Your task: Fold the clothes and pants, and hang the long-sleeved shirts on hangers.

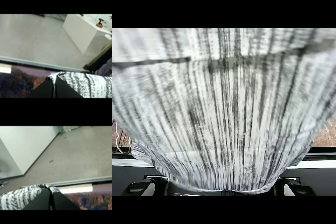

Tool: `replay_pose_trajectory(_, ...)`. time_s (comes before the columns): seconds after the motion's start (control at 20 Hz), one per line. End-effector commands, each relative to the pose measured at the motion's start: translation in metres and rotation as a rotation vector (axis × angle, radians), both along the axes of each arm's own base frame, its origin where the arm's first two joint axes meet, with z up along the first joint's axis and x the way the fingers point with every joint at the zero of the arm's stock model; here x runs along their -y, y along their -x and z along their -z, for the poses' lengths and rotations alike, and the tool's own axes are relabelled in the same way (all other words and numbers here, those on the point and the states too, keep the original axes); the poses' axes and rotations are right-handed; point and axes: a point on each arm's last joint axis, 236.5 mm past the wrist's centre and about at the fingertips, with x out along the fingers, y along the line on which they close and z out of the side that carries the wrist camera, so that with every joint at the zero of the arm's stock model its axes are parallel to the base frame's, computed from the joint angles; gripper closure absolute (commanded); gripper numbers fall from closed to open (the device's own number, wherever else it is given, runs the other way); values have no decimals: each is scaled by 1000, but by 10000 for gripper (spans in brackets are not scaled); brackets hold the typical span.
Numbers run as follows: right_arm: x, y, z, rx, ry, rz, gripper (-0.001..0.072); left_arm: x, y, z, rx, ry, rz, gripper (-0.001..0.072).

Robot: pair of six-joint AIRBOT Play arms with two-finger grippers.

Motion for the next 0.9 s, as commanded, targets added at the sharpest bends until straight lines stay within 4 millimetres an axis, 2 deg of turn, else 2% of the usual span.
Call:
replay_pose_trajectory(0.0, -16, -101, 62, -197, -112, -144, 682, 14, -90, 90, -224, -7, 86, 680)
replay_pose_trajectory(0.2, -15, -224, 172, -406, -215, -183, 682, 34, -201, 183, -319, -21, 110, 680)
replay_pose_trajectory(0.25, -18, -248, 200, -443, -226, -181, 682, 37, -224, 204, -326, -10, 99, 680)
replay_pose_trajectory(0.35, -29, -293, 262, -512, -234, -174, 682, 45, -262, 249, -348, 3, 81, 680)
replay_pose_trajectory(0.45, -38, -324, 320, -571, -221, -153, 682, 50, -286, 300, -402, 6, 72, 680)
replay_pose_trajectory(0.55, -43, -341, 376, -643, -182, -130, 682, 54, -297, 353, -491, 8, 73, 680)
replay_pose_trajectory(0.7, -53, -345, 445, -776, -170, -146, 681, 61, -295, 416, -642, 46, 77, 680)
replay_pose_trajectory(0.75, -55, -342, 460, -815, -166, -156, 672, 64, -292, 429, -683, 60, 79, 679)
replay_pose_trajectory(0.85, -56, -332, 469, -869, -156, -179, 608, 68, -284, 438, -742, 90, 82, 645)
